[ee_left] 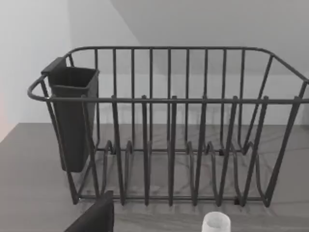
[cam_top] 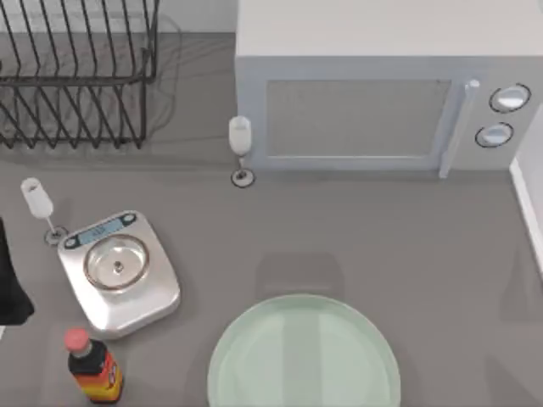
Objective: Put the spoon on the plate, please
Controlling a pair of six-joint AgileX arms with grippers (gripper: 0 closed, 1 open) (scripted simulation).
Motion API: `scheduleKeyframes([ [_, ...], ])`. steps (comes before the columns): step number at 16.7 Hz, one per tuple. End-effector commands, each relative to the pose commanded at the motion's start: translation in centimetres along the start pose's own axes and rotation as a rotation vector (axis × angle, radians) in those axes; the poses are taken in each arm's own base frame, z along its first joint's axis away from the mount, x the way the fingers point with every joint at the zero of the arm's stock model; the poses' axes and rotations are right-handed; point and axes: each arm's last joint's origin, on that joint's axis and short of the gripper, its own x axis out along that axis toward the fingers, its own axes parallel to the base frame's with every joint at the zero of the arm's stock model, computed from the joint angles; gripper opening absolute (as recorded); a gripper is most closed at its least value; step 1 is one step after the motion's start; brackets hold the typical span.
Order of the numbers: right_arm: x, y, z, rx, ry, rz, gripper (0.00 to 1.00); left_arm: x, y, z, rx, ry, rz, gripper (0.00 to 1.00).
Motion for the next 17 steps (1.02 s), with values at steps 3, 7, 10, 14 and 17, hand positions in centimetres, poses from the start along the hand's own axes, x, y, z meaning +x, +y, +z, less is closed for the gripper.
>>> scheduleKeyframes([
  [3,0.0,0.0,0.0,0.0,0.0,0.0,1.0,0.0,0.0,0.2,0.001,0.014,0.002,1.0],
  [7,0.0,0.0,0.0,0.0,0.0,0.0,1.0,0.4,0.2,1.7,0.016,0.183,0.015,1.0],
  [10,0.0,0.0,0.0,0.0,0.0,0.0,1.0,1.5,0.4,2.9,0.028,0.445,0.022,1.0],
  [14,0.0,0.0,0.0,0.0,0.0,0.0,1.0,4.6,1.0,3.2,0.03,0.907,0.023,1.0],
  [17,0.0,0.0,0.0,0.0,0.0,0.0,1.0,7.1,1.5,3.1,0.022,1.206,0.017,1.0],
])
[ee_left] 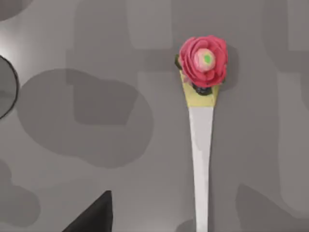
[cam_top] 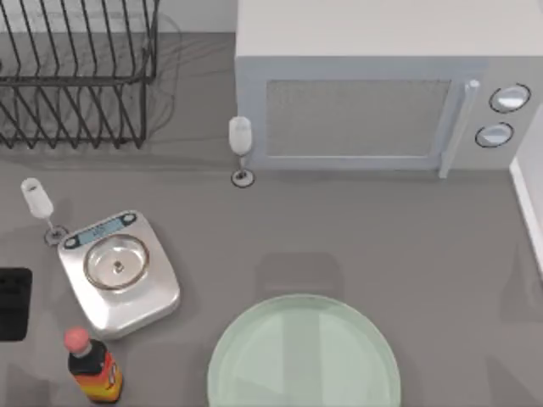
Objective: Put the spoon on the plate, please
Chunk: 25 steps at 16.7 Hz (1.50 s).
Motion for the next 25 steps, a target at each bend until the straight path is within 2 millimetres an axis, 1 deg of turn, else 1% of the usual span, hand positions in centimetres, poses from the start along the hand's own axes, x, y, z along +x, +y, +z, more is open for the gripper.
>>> scheduleKeyframes([
  [3,0.0,0.0,0.0,0.0,0.0,0.0,1.0,0.7,0.6,2.1,-0.001,0.203,-0.012,1.0],
  [6,0.0,0.0,0.0,0.0,0.0,0.0,1.0,1.3,1.0,3.6,-0.003,0.324,-0.023,1.0],
  [8,0.0,0.0,0.0,0.0,0.0,0.0,1.0,1.5,1.1,4.1,-0.003,0.357,-0.026,1.0],
  [12,0.0,0.0,0.0,0.0,0.0,0.0,1.0,1.5,1.0,4.0,0.0,0.356,-0.026,1.0],
  [14,0.0,0.0,0.0,0.0,0.0,0.0,1.0,1.9,1.0,4.0,-0.001,0.359,-0.026,1.0],
  [16,0.0,0.0,0.0,0.0,0.0,0.0,1.0,3.2,1.1,3.7,-0.003,0.362,-0.026,1.0],
  [19,0.0,0.0,0.0,0.0,0.0,0.0,1.0,6.3,1.0,2.9,-0.004,0.355,-0.025,1.0],
  [22,0.0,0.0,0.0,0.0,0.0,0.0,1.0,9.3,0.9,1.6,-0.003,0.352,-0.025,1.0],
  [25,0.0,0.0,0.0,0.0,0.0,0.0,1.0,10.8,0.9,0.7,-0.003,0.359,-0.026,1.0],
])
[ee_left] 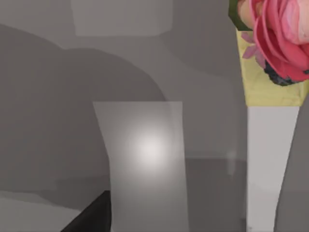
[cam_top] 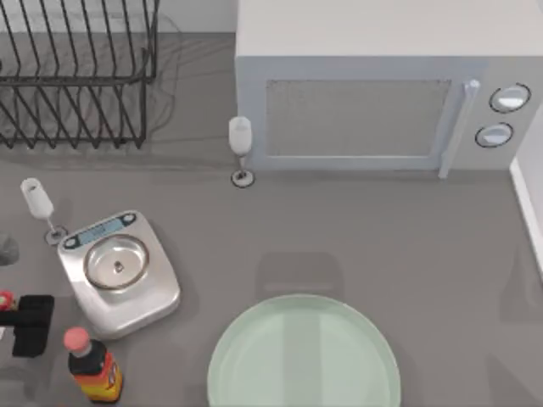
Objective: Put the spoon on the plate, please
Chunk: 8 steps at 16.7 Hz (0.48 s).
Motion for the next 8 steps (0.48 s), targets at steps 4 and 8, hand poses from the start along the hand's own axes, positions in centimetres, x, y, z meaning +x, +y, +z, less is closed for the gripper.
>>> scheduleKeyframes([
  [4,0.0,0.0,0.0,0.0,0.0,0.0,1.0,0.11,0.0,-0.04,0.0,0.001,0.0,1.0],
  [8,0.0,0.0,0.0,0.0,0.0,0.0,1.0,0.11,0.0,-0.04,0.0,0.001,0.0,0.7],
])
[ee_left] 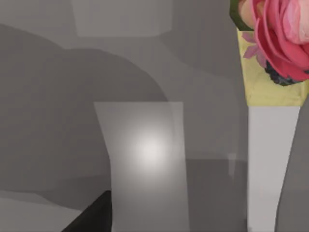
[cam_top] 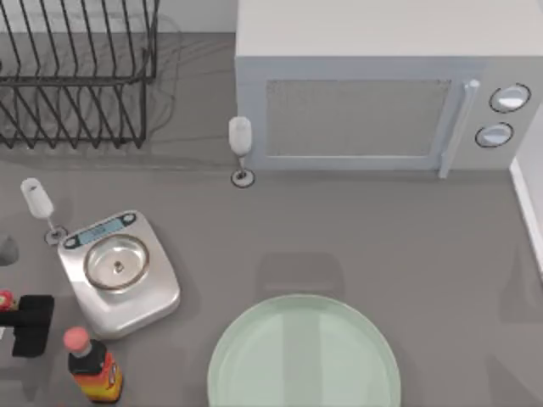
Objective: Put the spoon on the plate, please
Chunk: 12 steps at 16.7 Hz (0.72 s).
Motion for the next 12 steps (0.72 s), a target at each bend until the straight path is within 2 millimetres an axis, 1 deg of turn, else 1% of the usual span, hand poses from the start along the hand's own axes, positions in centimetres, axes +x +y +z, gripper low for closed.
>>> scheduleKeyframes([
  [9,0.0,0.0,0.0,0.0,0.0,0.0,1.0,0.0,0.0,0.0,0.0,0.0,0.0,0.02],
  [10,0.0,0.0,0.0,0.0,0.0,0.0,1.0,0.0,0.0,0.0,0.0,0.0,0.0,0.0],
  [12,0.0,0.0,0.0,0.0,0.0,0.0,1.0,0.0,0.0,0.0,0.0,0.0,0.0,0.0],
])
